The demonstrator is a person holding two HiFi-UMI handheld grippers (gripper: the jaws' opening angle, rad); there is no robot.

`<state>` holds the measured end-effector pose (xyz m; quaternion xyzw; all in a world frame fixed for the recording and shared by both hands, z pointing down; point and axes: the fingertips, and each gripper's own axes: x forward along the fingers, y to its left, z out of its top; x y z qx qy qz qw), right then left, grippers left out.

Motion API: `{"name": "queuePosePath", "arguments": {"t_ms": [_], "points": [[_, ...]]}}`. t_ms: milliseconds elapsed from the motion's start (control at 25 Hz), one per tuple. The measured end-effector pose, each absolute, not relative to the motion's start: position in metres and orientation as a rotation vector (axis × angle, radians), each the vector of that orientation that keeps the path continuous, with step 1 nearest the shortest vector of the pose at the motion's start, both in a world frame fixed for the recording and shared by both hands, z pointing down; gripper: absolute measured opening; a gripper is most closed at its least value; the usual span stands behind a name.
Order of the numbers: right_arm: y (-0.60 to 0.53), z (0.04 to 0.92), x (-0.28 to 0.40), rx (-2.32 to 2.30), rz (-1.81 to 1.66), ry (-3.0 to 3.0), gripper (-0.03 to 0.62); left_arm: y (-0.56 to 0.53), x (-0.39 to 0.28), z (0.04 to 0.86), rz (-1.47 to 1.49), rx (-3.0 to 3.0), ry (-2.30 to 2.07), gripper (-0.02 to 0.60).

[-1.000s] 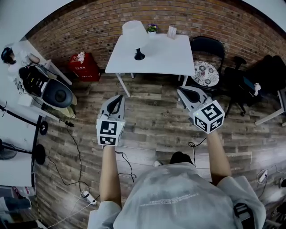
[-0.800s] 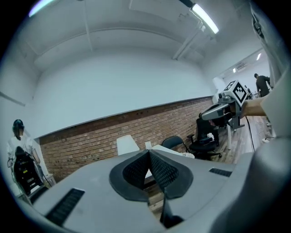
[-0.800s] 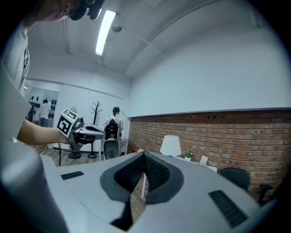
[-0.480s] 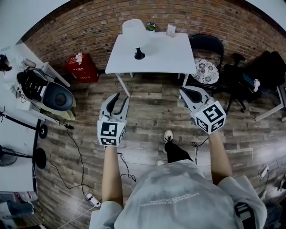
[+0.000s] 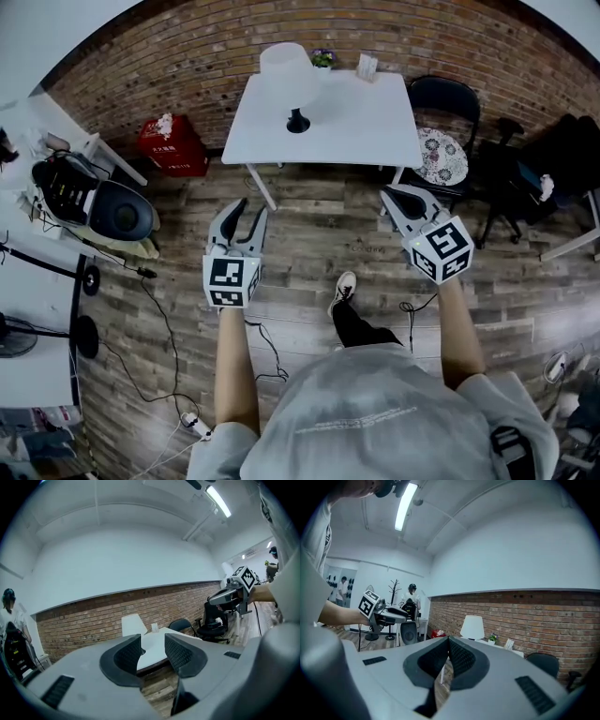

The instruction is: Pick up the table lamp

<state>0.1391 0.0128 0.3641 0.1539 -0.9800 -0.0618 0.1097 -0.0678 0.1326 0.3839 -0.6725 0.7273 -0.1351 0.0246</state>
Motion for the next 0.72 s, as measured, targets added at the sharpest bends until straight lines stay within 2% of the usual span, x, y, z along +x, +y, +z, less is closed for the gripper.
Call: {"name": "queuePosePath", "arguments": {"t_ms": [440,720], "points": [[-0.087,0.382,0.063,0.474,-0.131,-2.870,0.000,0.023,-0.125,0.412,-0.525,-2.277,2.189,0.158],[-0.150,0.389,0.029,0.515,-0.060,-2.849,0.000,-0.046,-0.158,0.429,-0.518,-2.354,2.189,0.198]]}}
